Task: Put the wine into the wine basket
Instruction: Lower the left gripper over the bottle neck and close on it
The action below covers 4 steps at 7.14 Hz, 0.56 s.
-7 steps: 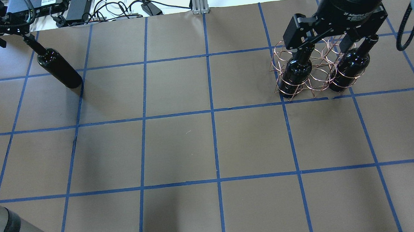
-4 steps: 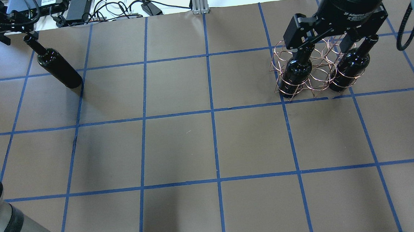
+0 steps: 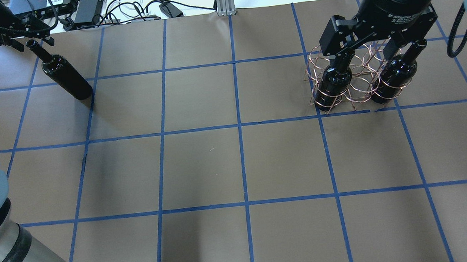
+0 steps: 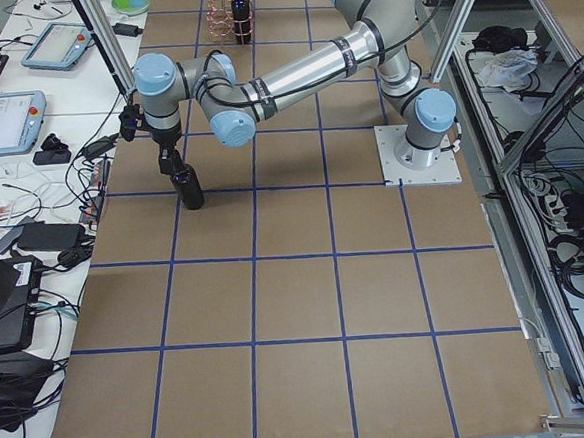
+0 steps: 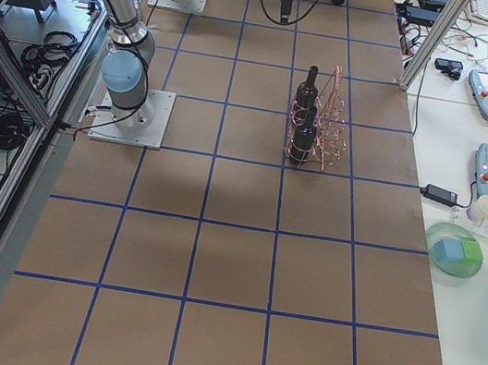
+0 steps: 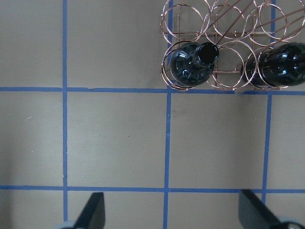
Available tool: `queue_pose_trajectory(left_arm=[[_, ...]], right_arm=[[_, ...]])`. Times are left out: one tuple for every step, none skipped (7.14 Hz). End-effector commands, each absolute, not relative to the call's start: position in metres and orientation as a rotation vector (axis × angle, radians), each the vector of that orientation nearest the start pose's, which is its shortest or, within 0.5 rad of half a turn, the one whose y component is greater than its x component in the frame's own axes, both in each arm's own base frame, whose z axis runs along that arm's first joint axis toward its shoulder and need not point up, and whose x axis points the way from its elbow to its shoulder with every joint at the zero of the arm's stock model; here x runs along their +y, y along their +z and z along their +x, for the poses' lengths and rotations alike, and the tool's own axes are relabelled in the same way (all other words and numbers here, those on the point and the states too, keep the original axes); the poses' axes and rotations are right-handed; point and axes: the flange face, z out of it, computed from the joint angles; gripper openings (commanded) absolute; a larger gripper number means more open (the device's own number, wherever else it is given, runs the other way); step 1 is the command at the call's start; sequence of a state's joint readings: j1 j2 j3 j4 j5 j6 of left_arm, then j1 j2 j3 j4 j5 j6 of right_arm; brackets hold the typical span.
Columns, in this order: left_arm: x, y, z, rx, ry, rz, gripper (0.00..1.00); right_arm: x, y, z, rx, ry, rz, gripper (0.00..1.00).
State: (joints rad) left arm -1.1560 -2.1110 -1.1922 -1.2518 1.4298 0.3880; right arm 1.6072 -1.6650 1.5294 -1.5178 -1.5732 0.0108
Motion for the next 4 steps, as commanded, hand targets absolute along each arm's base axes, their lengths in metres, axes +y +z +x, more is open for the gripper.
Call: queue_pose_trajectory(left_arm=[[-0.72, 0.3765, 0.1532, 3.197, -0.312, -0.024, 0.98], [-0.7203, 0.3754, 0.1533, 3.198, -0.31, -0.025, 0.95], [-0.7209, 0.3732, 0.1536, 3.199, -0.305, -0.02, 0.79], [-0.7208, 0.3706, 0.1535, 3.202, -0.299, -0.016, 0.68]], right_arm=[[-0.4506, 0.5479, 0.1498, 3.138, -0.13, -0.041, 1.0], [-0.4505, 0.5472, 0.1498, 3.138, -0.128, -0.038, 1.0], [-0.4505, 0.5472, 0.1498, 3.138, -0.128, -0.038, 1.0], [-0.4511, 0.5465, 0.1499, 3.138, -0.125, -0.038, 1.0]])
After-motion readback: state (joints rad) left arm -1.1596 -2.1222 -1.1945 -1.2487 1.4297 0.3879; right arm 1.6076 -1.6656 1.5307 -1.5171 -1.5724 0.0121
